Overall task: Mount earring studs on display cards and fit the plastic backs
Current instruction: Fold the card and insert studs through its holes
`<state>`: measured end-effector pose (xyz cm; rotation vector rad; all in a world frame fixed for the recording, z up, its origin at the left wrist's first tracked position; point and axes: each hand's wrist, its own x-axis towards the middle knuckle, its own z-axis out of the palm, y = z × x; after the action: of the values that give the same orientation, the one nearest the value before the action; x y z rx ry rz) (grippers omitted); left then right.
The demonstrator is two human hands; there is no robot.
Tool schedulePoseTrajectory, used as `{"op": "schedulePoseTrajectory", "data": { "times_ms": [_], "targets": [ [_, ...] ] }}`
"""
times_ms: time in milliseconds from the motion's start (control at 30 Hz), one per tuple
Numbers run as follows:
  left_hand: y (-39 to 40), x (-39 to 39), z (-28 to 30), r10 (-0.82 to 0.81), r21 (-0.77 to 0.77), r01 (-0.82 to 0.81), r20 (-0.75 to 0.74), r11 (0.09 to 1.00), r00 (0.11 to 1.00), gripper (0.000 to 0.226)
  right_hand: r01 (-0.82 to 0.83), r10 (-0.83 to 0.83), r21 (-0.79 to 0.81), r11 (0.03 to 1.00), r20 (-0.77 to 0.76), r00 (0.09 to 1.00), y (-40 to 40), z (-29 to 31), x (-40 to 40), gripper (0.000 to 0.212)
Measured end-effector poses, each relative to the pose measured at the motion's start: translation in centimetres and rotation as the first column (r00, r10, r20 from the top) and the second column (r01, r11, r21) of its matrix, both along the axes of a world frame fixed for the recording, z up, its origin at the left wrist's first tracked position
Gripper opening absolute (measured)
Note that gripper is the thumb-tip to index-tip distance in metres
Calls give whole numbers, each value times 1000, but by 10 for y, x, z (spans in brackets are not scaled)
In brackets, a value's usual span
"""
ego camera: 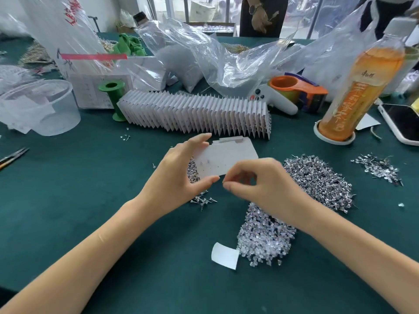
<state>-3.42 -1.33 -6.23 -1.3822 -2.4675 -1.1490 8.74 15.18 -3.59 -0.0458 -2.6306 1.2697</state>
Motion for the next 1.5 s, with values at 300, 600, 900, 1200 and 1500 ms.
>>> {"op": "schedulePoseTrajectory", "data": {
  "times_ms": [300,600,900,1200,1500],
  "targets": [
    [3,12,1,-206,51,200,132,978,970,82,145,-155,-120,982,-72,985,17,0,-7,18],
    [4,13,3,-226,63,219,139,974,964,83,167,-170,-157,973,-8,985,12,-6,-7,20],
    [2,14,5,-211,67,203,147,977,966,82,149,-146,-189,971,29,989,10,-6,-5,18],
    [-2,4,6,-146,82,134,155,988,977,82,151,-114,61,987,-403,908,1,9,5,17],
    [-4,-3,5,-50,68,40,165,997,985,82,-38,30,453,891,23,999,-23,-18,2,18]
  ]
}}
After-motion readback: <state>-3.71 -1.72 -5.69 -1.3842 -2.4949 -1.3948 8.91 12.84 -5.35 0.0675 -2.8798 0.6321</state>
